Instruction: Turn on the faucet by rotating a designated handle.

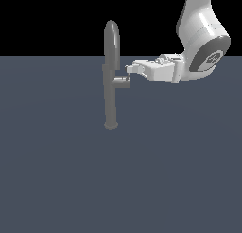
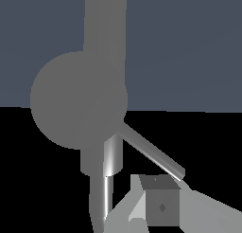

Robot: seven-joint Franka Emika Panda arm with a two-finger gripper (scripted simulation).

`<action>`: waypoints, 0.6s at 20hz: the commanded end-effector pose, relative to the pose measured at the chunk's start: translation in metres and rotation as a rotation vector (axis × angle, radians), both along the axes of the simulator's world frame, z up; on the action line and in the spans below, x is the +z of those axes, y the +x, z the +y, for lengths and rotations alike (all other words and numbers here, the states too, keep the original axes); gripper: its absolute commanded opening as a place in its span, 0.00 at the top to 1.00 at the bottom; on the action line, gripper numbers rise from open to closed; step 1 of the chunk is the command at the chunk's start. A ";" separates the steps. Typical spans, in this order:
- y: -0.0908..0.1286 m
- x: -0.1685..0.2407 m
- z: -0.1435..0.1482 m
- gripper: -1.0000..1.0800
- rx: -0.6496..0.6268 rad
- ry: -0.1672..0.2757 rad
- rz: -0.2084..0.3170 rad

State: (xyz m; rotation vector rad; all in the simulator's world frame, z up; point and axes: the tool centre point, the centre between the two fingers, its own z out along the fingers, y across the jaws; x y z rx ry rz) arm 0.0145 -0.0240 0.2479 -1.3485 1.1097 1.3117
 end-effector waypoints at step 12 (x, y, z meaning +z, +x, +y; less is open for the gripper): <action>-0.020 -0.058 -0.004 1.00 0.003 0.003 0.020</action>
